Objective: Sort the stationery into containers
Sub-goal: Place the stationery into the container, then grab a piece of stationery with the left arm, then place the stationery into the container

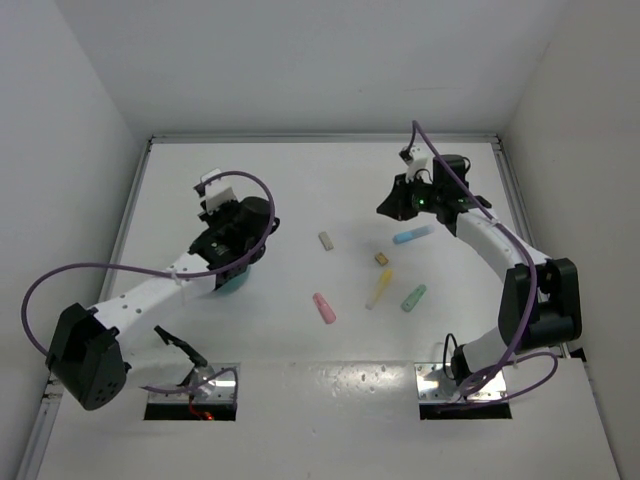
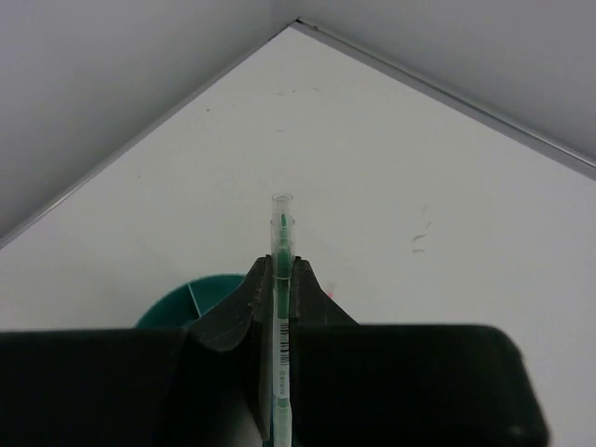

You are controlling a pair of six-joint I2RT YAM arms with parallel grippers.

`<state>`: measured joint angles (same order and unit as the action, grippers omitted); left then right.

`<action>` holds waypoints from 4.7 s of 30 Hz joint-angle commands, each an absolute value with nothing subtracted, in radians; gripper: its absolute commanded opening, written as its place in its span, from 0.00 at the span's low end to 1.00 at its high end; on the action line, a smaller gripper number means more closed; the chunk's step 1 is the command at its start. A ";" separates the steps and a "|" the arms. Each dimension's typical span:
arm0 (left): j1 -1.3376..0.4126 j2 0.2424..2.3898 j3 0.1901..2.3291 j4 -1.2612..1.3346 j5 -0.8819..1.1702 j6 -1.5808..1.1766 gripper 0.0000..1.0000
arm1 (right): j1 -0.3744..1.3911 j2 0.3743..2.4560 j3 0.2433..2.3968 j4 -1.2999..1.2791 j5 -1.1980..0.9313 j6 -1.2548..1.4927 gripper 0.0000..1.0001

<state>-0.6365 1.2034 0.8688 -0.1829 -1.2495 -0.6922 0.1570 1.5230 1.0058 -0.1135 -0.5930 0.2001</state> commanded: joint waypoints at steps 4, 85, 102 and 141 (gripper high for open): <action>-0.585 1.244 0.835 -0.038 -1.299 -0.664 0.00 | 0.137 1.516 0.992 -0.072 -0.634 0.181 0.00; -0.770 2.091 1.623 -0.621 -0.456 -1.175 0.46 | 0.100 1.615 1.177 -0.396 -0.314 -0.084 0.27; -0.742 2.178 1.673 -0.657 -0.456 -1.138 0.51 | 0.100 1.606 1.177 -0.396 -0.314 -0.075 0.29; -0.144 1.285 1.138 -0.603 -0.417 -0.672 0.03 | 0.100 1.588 1.157 -0.416 -0.390 -0.084 0.07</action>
